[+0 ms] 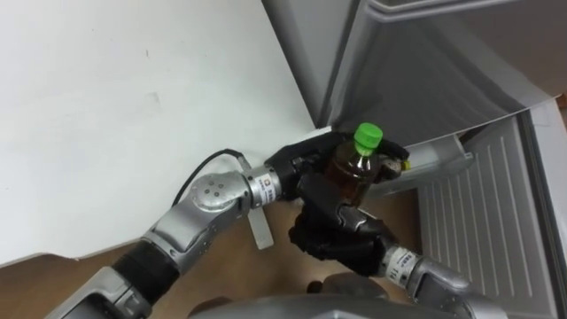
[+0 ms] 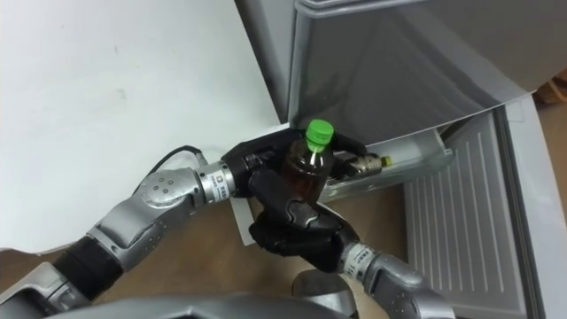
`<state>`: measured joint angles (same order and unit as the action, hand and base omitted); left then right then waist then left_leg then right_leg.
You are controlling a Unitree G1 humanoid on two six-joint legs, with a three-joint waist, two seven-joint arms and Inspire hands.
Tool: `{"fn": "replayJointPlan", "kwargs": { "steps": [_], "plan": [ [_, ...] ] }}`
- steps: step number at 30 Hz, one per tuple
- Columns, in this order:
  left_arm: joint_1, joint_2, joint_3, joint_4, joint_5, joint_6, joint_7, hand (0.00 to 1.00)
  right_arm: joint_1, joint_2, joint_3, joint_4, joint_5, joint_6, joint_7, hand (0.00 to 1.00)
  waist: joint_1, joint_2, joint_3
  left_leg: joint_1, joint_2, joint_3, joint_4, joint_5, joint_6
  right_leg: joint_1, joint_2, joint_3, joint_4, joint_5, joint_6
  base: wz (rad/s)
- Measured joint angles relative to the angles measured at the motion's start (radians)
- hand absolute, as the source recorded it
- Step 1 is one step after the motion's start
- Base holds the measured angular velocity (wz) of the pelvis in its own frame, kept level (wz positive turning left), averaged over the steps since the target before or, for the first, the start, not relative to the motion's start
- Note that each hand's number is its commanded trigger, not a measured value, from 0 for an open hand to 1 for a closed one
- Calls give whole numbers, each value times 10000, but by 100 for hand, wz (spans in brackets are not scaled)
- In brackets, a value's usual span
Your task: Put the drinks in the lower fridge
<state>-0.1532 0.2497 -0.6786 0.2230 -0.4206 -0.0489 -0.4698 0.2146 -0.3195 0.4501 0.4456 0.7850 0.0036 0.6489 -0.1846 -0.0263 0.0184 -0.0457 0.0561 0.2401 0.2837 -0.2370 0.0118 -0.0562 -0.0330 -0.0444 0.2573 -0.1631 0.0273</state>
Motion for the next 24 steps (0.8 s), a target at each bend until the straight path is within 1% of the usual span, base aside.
{"fn": "replayJointPlan", "kwargs": {
  "steps": [2, 7, 9, 12, 14, 16, 17, 19, 21, 22, 23, 24],
  "plan": [
    [0, 26, 84, -325, 1, -1, 81, 0, -74, 6, -2, -39, 387, -5, 104, 100, 1, 15, -10, -106, 3, -2, 12, 0, 1, -90, -6, -4, 22, 0, -1, 0],
    [0, 66, 104, -697, 24, -26, 276, 0, -141, 10, -1, -54, 787, -32, 197, 100, 32, 14, -10, -144, 0, -1, 73, 2, 3, -163, -15, -34, 68, 2, -4, 0],
    [0, 154, 115, -884, 101, -26, 299, 0, -140, -2, -9, -53, 786, -48, 270, 100, 45, 6, -9, -151, 1, -1, 65, 2, 2, -171, -16, -46, 70, 2, -4, 0],
    [10, 384, 143, -1472, 422, -24, 493, 0, -140, -18, -20, -55, 805, -146, 341, 100, 82, 0, -10, -155, 0, -5, 57, 2, 2, -179, -15, -58, 58, 2, -3, 0],
    [13, 496, 288, -1969, 663, -24, 546, 0, -139, -21, -71, -84, 821, -294, 392, 100, 208, -13, -16, -174, -5, -17, 55, 2, 2, -165, -17, -80, 15, 2, -4, 0],
    [41, 521, 418, -2246, 817, -25, 525, 0, -27, -109, -96, -220, 810, -314, 414, 100, 339, -29, -18, -156, -4, -55, 63, 3, 1, -137, -20, -112, 19, 2, -4, 4],
    [74, 541, 471, -2499, 807, -25, 508, 0, 64, -149, -141, -292, 817, -338, 414, 100, 466, -30, -18, -152, -3, -58, 77, 3, 1, -140, -22, -131, 20, 2, -4, 3],
    [185, 572, 588, -2937, 807, -28, 514, 0, 90, -199, -182, -292, 795, -363, 430, 100, 574, -27, -20, -168, -7, -81, 103, 2, 1, -137, -28, -154, 17, 2, -4, 2],
    [362, 579, 910, -3302, 780, -34, 426, 0, 108, -202, -314, -269, 756, -355, 428, 100, 589, -26, -20, -250, -1, -142, 178, 0, 4, -135, -28, -200, 6, 4, -6, 10],
    [375, 582, 1043, -3454, 775, -35, 364, 0, 184, -180, -508, -241, 756, -350, 378, 100, 647, -19, -20, -322, 1, -231, 231, 0, 4, -134, -30, -264, 6, 11, -18, 11],
    [406, 595, 1168, -3614, 663, -35, 287, 0, 357, -177, -747, -238, 755, -350, 359, 100, 812, -17, -22, -328, 17, -234, 248, 1, 3, -133, -24, -279, 11, 20, -32, 10],
    [451, 606, 1247, -3744, 552, -37, 275, 0, 447, -178, -857, -236, 759, -350, 353, 100, 864, -11, -24, -335, 21, -244, 250, 2, 1, -129, -22, -291, 13, 21, -33, 0]
  ]
}}
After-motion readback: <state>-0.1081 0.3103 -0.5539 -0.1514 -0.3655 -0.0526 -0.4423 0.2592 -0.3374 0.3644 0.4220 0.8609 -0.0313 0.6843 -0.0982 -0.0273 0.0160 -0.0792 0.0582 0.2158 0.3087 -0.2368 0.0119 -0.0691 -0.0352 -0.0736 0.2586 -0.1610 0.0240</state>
